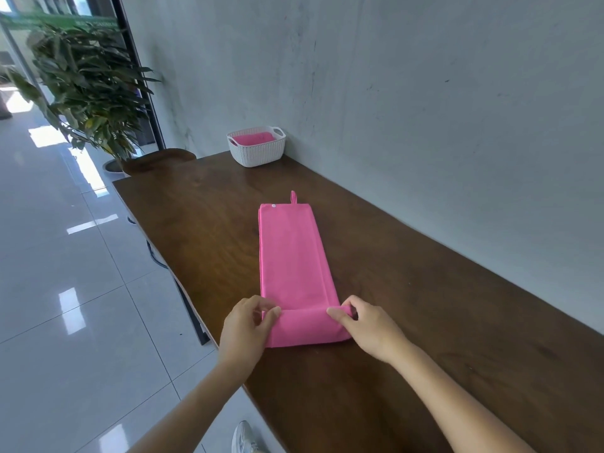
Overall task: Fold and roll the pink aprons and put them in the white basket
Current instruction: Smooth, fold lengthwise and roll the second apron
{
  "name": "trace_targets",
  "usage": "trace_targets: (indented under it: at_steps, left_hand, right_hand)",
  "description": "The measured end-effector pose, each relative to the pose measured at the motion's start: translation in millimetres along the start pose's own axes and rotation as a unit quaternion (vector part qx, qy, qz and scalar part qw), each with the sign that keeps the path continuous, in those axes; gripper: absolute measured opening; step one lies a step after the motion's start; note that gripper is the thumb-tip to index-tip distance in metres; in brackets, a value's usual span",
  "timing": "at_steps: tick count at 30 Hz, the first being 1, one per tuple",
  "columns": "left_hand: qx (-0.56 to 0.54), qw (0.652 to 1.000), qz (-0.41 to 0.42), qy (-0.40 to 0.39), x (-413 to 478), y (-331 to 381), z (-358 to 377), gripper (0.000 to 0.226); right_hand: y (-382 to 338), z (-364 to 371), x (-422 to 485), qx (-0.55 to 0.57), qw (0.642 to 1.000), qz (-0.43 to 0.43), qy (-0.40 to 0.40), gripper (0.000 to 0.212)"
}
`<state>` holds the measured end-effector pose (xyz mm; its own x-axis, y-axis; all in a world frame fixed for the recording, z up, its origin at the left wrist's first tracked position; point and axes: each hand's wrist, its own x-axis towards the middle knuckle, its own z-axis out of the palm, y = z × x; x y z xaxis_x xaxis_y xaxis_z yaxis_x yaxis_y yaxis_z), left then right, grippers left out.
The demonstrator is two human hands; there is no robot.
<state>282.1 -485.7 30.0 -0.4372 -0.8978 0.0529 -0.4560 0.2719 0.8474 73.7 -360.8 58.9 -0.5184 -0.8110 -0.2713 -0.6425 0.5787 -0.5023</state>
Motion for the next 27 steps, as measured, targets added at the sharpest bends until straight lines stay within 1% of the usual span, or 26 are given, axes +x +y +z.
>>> trace_targets:
  at_steps: [2,5,7,9,11,12,14,15,17,19,22,24,26,27]
  left_hand:
    - [0.014,0.999,0.034,0.015,-6.3,-4.6,0.4,0.005]
    - [0.072,0.994,0.087,0.01,-9.9,-12.0,-2.6,0.015]
    - [0.114,0.986,0.123,-0.006,-11.2,-14.4,-5.0,0.024]
    - [0.144,0.978,0.143,-0.044,-11.1,-17.1,-6.9,0.035]
    - [0.198,0.965,0.151,-0.08,-8.7,-18.6,-9.1,0.052]
    - [0.228,0.956,0.165,-0.083,-6.9,-18.7,-9.8,0.057]
    - [0.27,0.94,0.192,-0.075,-2.9,-16.3,-10.5,0.06]
    - [0.281,0.937,0.194,-0.078,-1.2,-13.9,-11.4,0.059]
    - [0.283,0.937,0.184,-0.092,2.1,-10.7,-12.9,0.058]
    - [0.276,0.941,0.168,-0.103,4.9,-8.9,-16.3,0.055]
    - [0.268,0.944,0.148,-0.124,10.1,-9.9,-23.1,0.055]
    - [0.276,0.941,0.133,-0.141,13.3,-10.4,-28.6,0.062]
    - [0.243,0.951,0.091,-0.171,15.5,-7.7,-34.0,0.069]
    - [0.217,0.956,0.069,-0.186,17.0,-7.2,-35.1,0.066]
  right_hand:
    - [-6.4,-5.7,8.2,0.004,0.999,0.028,-0.02,0.057]
    - [-13.8,-10.8,22.9,-0.001,0.998,0.057,-0.032,0.063]
    - [-17.9,-11.6,33.1,-0.015,0.997,0.071,-0.033,0.065]
    - [-20.9,-11.2,41.1,-0.03,0.996,0.082,-0.029,0.065]
    - [-24.1,-10.1,44.7,-0.045,0.995,0.085,-0.008,0.063]
    - [-25.4,-9.4,44.4,-0.056,0.995,0.08,0.012,0.06]
    - [-26.9,-7.2,40.5,-0.073,0.995,0.036,0.064,0.051]
    - [-26.6,-5.5,37.5,-0.069,0.994,0.002,0.083,0.045]
    - [-23.6,-0.9,31.6,-0.051,0.992,-0.063,0.096,0.038]
    - [-17.7,4.8,24.1,-0.032,0.99,-0.101,0.091,0.039]
    - [-7.6,11.0,11.9,0.02,0.99,-0.118,0.081,0.047]
    - [-2.1,12.8,4.6,0.058,0.988,-0.123,0.068,0.051]
    - [1.9,14.7,0.0,0.081,0.986,-0.128,0.068,0.054]
    - [3.5,16.6,-1.5,0.086,0.985,-0.131,0.075,0.054]
